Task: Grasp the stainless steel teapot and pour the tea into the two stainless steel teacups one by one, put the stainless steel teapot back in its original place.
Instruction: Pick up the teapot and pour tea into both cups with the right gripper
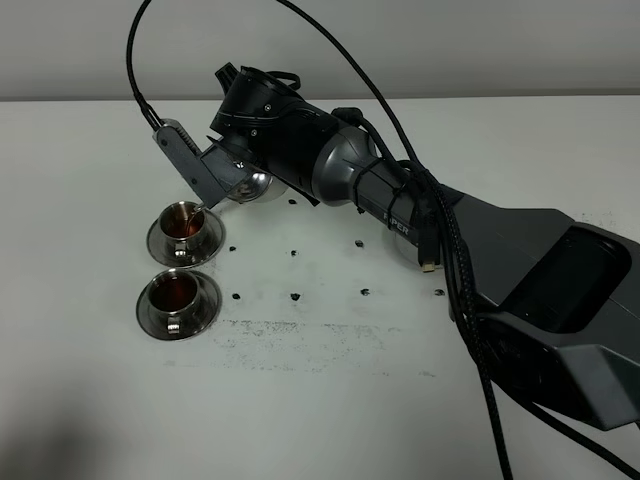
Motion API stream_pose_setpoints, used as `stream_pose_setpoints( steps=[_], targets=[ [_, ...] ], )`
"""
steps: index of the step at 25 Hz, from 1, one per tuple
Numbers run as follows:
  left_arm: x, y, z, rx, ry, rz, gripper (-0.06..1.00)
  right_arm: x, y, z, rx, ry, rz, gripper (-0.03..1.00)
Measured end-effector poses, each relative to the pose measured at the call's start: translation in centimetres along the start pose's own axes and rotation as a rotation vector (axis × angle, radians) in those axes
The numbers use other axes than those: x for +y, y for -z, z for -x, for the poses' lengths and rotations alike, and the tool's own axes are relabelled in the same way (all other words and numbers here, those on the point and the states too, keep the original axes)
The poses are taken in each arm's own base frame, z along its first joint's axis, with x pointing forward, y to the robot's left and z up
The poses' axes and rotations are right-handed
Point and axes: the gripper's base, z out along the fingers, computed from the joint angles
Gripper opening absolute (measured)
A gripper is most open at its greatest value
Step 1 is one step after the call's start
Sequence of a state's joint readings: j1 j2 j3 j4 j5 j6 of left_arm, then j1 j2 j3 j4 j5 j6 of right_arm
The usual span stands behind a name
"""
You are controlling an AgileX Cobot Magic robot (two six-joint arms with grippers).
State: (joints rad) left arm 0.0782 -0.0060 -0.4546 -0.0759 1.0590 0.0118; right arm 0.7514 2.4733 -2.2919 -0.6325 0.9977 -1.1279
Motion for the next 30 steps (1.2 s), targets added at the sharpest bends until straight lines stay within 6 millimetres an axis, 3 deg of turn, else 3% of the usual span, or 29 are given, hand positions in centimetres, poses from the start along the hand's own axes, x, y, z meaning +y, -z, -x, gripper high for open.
stream_pose_setpoints(
  steps=[30],
  targets=[
    [0.0, 0.0, 0.0, 0.0, 0.0, 0.0, 0.59, 0.0, 0.0, -0.03, 0.003, -0.007, 0.0, 0.19]
  ],
)
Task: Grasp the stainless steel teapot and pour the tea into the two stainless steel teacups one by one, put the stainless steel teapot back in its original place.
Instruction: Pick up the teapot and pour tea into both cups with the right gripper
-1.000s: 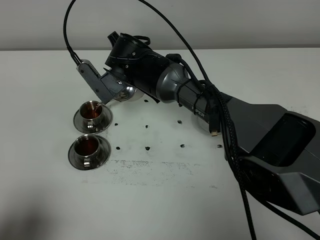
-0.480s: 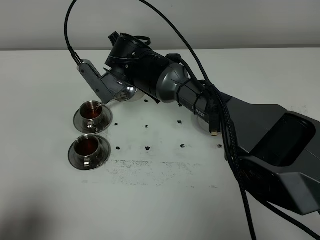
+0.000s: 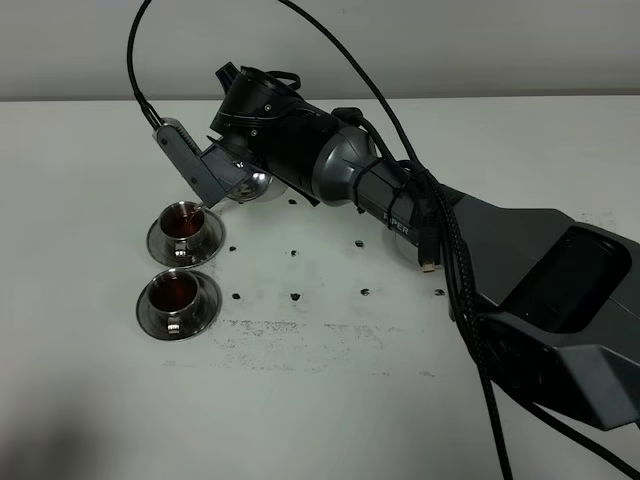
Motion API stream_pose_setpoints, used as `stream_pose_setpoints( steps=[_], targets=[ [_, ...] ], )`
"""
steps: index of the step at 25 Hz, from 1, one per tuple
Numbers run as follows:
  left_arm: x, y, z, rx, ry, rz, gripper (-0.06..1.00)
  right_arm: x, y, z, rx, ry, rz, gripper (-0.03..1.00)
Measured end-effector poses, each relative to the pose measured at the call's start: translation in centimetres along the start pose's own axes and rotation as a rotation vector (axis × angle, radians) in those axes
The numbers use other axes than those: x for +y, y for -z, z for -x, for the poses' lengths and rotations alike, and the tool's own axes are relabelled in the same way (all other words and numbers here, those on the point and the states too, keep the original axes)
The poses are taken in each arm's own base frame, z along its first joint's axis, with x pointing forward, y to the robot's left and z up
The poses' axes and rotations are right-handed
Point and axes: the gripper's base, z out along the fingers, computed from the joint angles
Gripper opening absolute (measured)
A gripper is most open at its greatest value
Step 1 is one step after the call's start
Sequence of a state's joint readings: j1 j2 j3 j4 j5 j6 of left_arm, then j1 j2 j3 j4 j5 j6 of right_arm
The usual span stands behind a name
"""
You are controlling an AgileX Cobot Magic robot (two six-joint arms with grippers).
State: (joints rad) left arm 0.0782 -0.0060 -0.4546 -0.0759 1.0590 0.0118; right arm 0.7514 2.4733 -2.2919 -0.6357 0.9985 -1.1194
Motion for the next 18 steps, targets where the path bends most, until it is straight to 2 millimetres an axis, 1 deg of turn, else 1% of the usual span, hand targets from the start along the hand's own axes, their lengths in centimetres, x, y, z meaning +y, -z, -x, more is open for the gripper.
stream_pose_setpoints(
  steps=[8, 18],
  targets=[
    [0.0, 0.0, 0.0, 0.0, 0.0, 0.0, 0.59, 0.0, 0.0, 0.0, 0.0, -0.013, 0.0, 0.19],
    [0.0, 0.0, 0.0, 0.0, 0.0, 0.0, 0.59, -0.04, 0.0, 0.01, -0.001, 0.012, -0.004, 0.19]
  ],
)
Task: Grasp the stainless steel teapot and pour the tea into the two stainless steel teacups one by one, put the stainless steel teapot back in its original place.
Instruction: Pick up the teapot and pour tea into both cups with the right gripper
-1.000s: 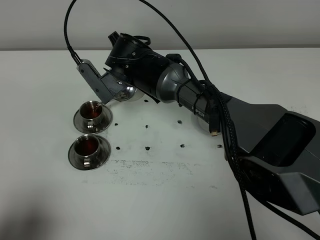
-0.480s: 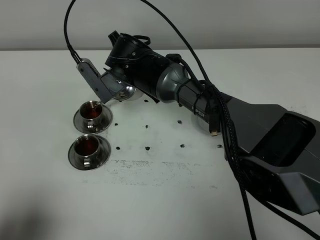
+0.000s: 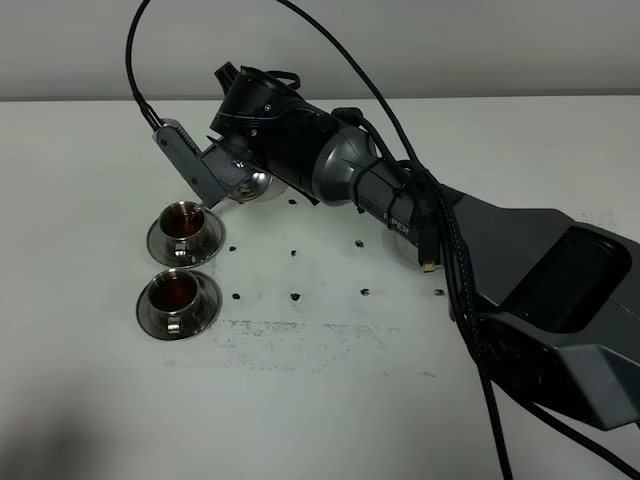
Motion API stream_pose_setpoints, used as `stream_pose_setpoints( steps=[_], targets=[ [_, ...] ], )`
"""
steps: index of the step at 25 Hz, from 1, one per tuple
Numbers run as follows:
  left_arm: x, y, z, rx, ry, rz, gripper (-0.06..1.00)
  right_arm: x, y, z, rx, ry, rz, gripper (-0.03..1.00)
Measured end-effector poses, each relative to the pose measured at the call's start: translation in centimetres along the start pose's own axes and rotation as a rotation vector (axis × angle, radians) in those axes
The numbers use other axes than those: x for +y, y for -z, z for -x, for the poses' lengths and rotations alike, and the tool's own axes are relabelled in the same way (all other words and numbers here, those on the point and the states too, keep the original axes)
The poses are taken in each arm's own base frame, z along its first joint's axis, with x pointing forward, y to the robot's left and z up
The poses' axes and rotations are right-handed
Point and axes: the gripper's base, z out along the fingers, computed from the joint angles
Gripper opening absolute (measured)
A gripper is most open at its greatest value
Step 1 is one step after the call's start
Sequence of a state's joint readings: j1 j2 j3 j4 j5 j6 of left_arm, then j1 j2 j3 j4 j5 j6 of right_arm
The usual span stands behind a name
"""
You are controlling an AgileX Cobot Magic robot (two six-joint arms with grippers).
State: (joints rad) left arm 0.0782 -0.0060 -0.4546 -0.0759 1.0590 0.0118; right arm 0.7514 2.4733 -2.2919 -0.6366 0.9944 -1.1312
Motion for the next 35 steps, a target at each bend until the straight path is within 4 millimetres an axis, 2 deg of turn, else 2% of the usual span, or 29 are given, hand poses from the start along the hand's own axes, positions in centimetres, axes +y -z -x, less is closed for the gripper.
stream_pose_setpoints(
  steps=[15, 23, 35],
  targets=[
    [0.0, 0.0, 0.0, 0.0, 0.0, 0.0, 0.59, 0.0, 0.0, -0.1, 0.007, -0.098, 0.005, 0.19],
    [0.0, 0.0, 0.0, 0.0, 0.0, 0.0, 0.59, 0.2, 0.5, 0.7, 0.016, -0.119, 0.012, 0.19],
    [0.0, 0.0, 0.0, 0.0, 0.0, 0.0, 0.59, 0.6, 0.2, 1.4, 0.055, -0.107, 0.016, 0.19]
  ],
)
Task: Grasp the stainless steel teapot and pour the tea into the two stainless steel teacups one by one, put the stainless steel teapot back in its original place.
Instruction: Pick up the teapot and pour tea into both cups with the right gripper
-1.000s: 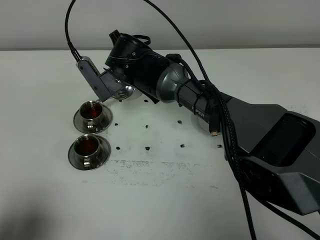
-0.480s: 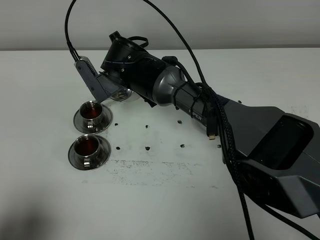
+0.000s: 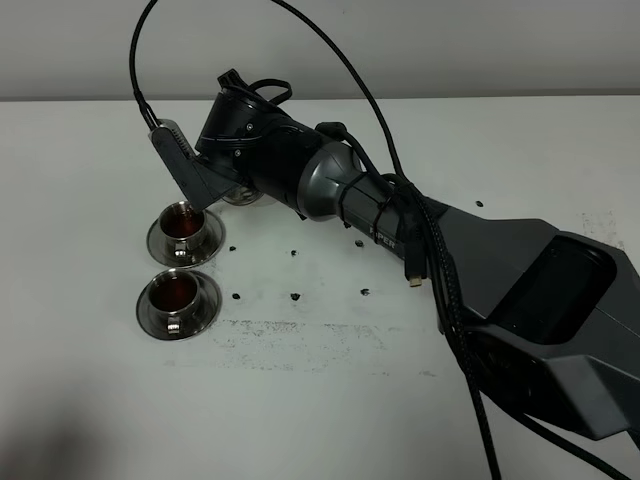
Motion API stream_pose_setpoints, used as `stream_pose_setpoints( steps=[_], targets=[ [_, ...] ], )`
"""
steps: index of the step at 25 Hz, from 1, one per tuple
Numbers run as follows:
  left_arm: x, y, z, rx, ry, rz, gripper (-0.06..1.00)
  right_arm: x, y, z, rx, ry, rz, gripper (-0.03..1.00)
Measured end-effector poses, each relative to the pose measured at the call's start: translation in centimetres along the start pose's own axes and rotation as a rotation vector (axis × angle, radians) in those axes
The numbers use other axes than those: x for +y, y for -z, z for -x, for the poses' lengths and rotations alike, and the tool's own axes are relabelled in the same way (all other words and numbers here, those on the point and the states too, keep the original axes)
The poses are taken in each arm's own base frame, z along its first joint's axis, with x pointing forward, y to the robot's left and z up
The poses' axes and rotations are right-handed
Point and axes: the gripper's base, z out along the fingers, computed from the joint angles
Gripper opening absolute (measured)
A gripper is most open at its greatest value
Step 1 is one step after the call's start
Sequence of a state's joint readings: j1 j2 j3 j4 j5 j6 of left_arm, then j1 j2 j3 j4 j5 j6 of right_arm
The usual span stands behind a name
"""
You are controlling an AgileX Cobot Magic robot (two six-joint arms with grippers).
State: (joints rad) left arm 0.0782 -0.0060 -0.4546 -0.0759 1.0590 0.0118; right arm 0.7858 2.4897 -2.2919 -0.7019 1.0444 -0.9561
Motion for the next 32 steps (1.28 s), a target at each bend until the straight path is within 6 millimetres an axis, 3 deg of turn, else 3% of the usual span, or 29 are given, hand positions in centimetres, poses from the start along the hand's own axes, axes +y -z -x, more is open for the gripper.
stream_pose_setpoints(
  steps=[32],
  targets=[
    [0.0, 0.0, 0.0, 0.0, 0.0, 0.0, 0.59, -0.25, 0.7, 0.39, 0.061, 0.056, -0.048, 0.19]
  ],
)
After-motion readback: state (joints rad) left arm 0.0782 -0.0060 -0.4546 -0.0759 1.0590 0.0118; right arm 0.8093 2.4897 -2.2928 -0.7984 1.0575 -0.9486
